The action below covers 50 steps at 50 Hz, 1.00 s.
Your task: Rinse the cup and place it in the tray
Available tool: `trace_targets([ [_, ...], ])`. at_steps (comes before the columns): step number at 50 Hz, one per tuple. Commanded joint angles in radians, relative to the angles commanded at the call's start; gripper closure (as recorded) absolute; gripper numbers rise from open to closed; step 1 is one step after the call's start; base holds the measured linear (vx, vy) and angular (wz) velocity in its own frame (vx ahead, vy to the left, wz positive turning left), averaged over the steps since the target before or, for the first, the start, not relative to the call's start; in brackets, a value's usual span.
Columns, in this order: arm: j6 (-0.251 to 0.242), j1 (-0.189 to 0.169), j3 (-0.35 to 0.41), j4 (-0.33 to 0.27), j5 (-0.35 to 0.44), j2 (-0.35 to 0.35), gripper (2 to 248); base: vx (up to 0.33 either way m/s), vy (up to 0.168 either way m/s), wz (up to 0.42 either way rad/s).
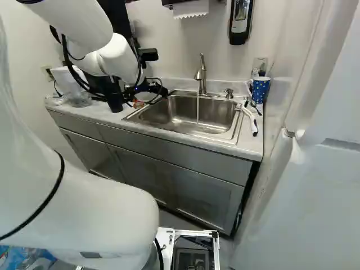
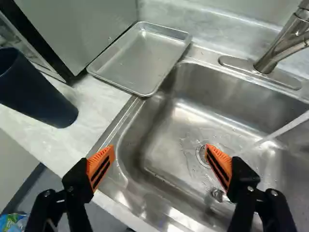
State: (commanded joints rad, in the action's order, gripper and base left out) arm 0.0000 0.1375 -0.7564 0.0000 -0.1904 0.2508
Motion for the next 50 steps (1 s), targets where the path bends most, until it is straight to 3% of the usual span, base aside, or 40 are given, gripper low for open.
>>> trace_targets([
  [50,0.0,0.179,-0.06,0.0,0.0,-0.068,3,0.0,0.0,0.0],
])
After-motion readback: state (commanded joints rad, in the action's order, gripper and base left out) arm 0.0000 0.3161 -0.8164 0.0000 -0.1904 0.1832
